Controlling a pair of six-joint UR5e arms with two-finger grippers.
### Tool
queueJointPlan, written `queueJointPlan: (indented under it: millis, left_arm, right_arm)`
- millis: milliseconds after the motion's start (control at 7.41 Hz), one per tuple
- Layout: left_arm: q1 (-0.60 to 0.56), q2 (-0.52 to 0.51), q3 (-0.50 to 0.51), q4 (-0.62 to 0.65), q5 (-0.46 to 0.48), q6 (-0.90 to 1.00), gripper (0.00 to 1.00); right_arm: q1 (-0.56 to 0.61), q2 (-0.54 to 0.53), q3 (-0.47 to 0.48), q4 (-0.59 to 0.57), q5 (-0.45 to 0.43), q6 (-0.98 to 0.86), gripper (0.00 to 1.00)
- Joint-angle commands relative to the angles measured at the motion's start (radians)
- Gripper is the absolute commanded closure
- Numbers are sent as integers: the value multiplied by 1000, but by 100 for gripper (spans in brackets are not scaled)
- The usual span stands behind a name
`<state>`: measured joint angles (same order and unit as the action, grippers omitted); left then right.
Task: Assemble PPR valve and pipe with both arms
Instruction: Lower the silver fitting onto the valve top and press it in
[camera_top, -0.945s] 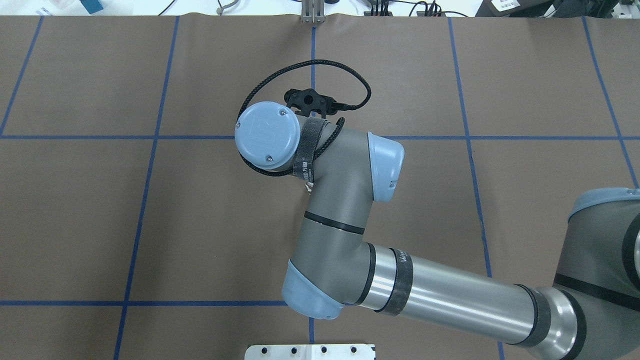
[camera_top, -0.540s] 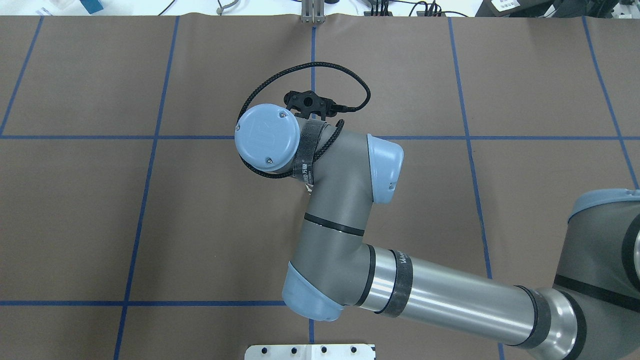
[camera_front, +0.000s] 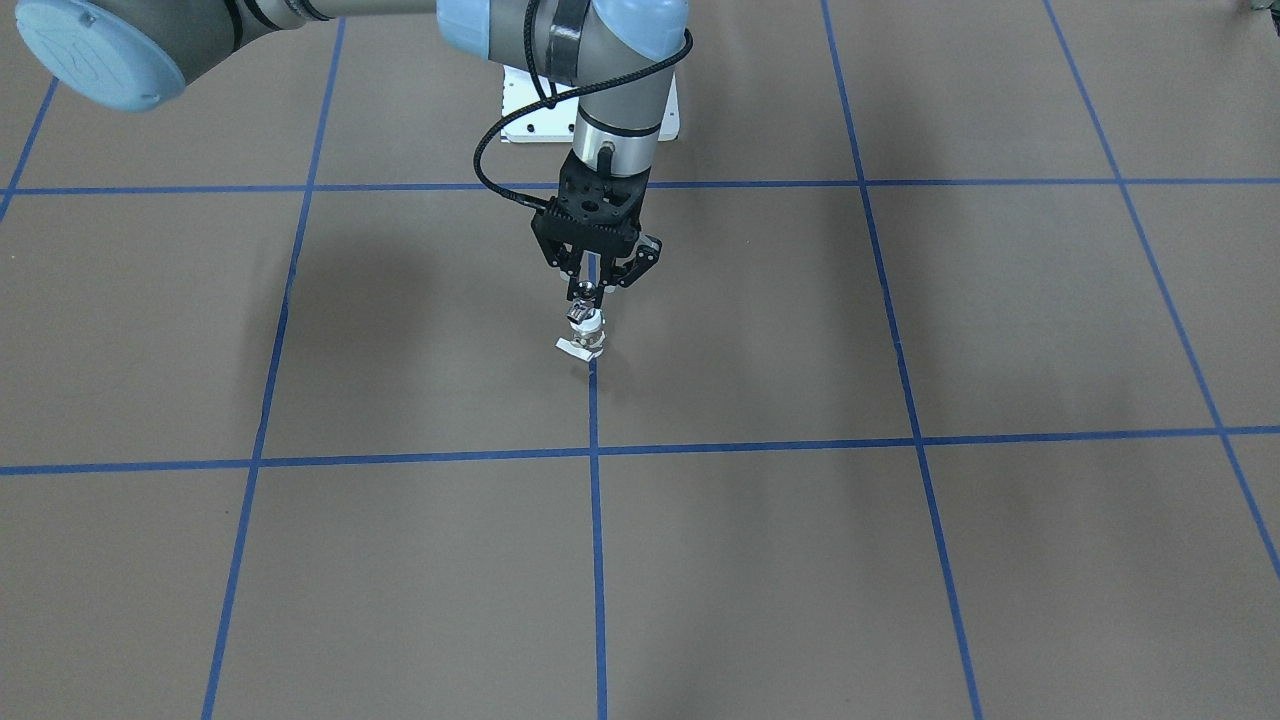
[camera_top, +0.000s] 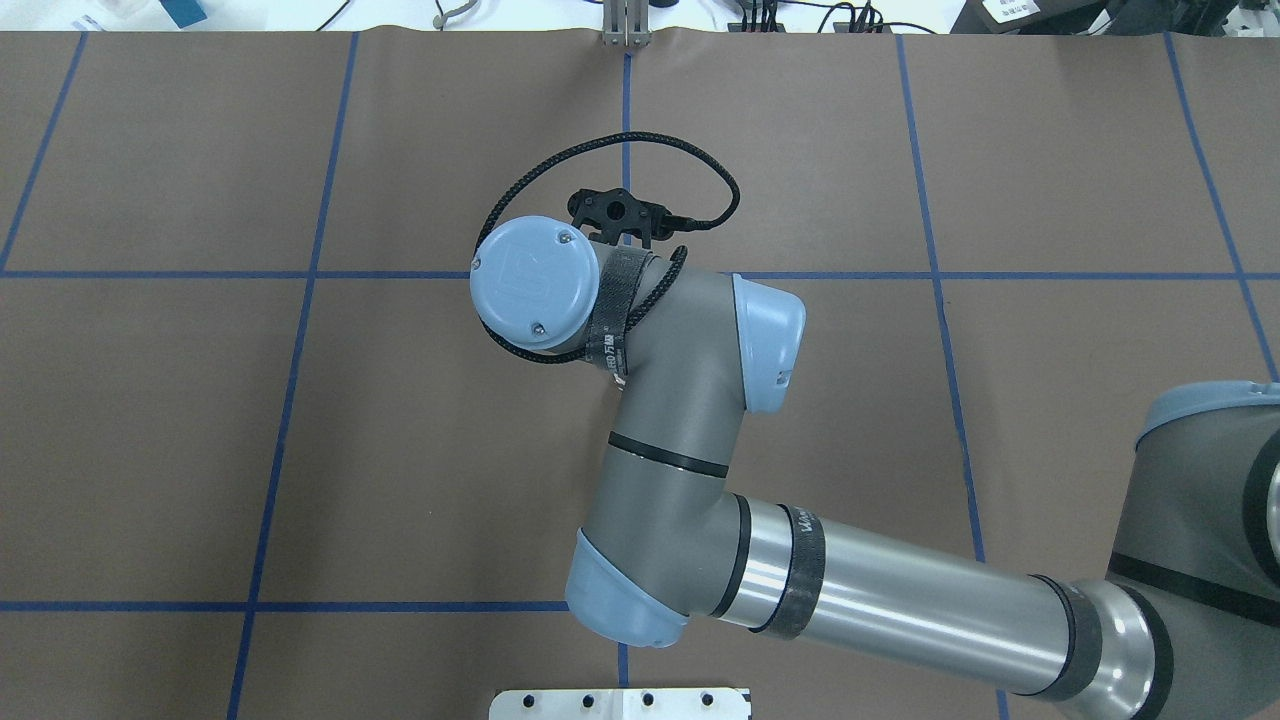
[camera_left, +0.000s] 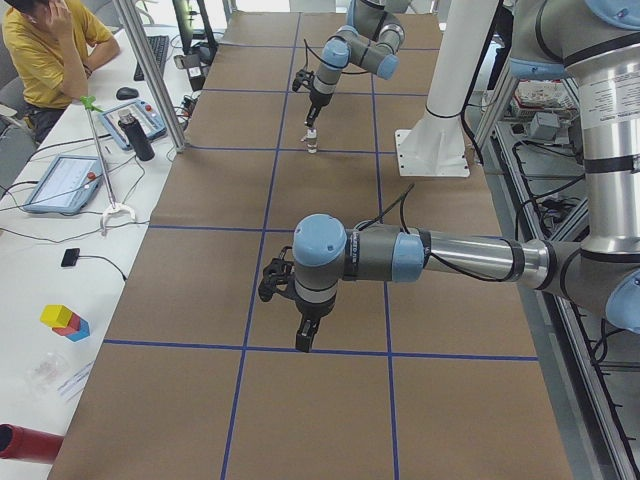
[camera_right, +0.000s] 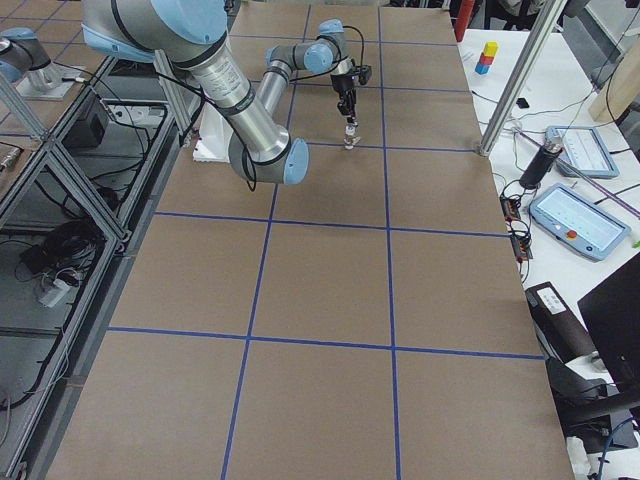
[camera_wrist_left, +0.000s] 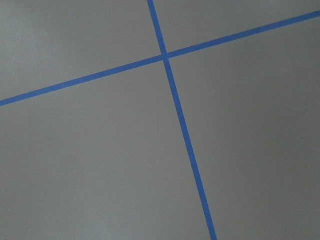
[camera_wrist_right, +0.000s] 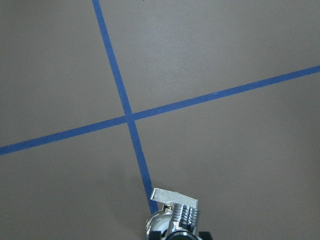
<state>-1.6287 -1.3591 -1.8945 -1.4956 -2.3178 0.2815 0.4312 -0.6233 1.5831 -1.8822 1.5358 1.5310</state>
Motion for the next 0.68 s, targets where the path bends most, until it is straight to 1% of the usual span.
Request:
queueJointPlan:
  millis: [0,135,270,405,540]
  left_arm:
    - [1,0,0,0,0,-1,0]
    - [0,0,0,0,0,-1,0]
    - [0,0,0,0,0,-1,0]
    - [0,0,0,0,0,-1,0]
    - [0,0,0,0,0,-1,0]
  right_arm:
    - [0,-7,0,26,0,0,100]
    - [0,-19,-3,64,0,0,100]
    - [0,-19,-6,66,0,0,100]
    - [0,-21,-6,66,0,0,78]
    - [0,-23,-6,66,-2,0,48]
